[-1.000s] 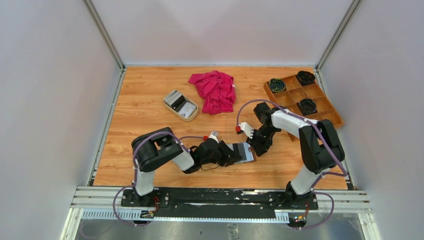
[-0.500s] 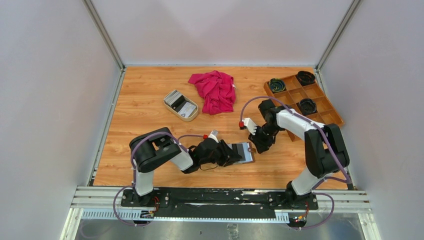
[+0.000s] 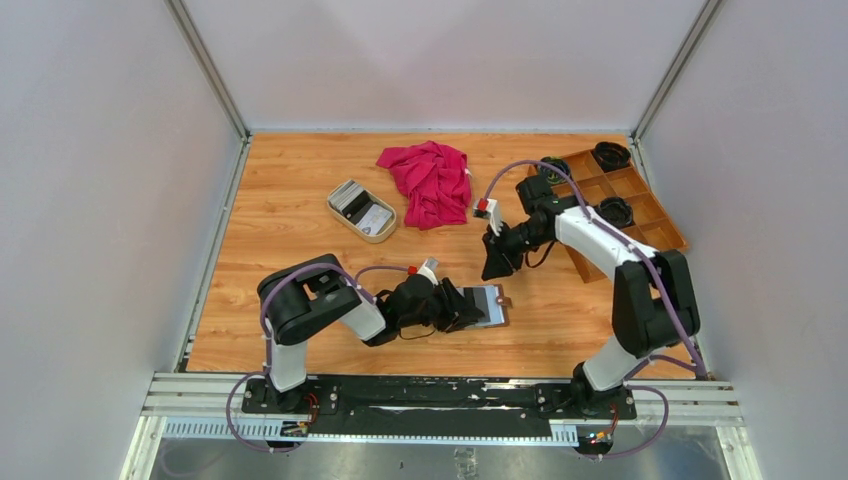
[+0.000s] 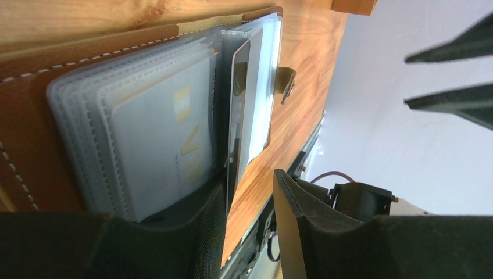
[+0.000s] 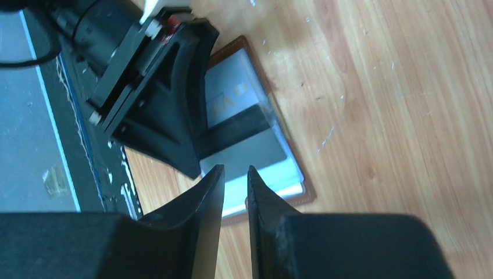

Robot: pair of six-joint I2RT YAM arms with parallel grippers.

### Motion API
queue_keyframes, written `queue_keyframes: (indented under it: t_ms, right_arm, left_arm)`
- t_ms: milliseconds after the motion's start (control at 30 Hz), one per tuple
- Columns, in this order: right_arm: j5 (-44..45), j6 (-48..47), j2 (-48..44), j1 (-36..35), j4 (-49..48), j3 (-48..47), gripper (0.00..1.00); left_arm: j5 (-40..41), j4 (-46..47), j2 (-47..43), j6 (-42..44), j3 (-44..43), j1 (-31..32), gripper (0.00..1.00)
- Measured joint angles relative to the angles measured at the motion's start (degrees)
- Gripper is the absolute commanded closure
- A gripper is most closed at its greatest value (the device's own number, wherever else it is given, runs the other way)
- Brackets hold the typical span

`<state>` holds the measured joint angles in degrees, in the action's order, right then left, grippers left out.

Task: Put the credit cards into the card holder
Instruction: Insert the credit card into the card holder.

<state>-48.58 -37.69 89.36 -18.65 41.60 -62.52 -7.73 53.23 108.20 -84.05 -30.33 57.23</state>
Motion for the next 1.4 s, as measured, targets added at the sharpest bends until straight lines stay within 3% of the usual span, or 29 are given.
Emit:
queue_keyframes:
  t_ms: [267,600,1033,1400]
  right_arm:
    - [-0.48,15.13,11.69,-5.01,-7.82,-2.89,0.78]
    - [-1.53,22.16,15.91,-11.08,-9.14,-3.43,0.82]
    - [12.26,18.95,14.58,-14.19,-8.07,-3.04,0.83]
    - [16.28,9.7,14.4,-14.21,-1.77,-4.0,0.84]
  left_arm:
    - [-0.02,0.11,-0.55,0.72,0.57,-0.11,0.58]
    - [-0.07,0.59,-0.46,0.72,0.61,-0.11,0.58]
    - [-0.15,3.5,0.5,0.26,1.55,-0.31,0.58]
    - [-0.57,5.18,1.01,0.0,2.03,-0.59,0.58]
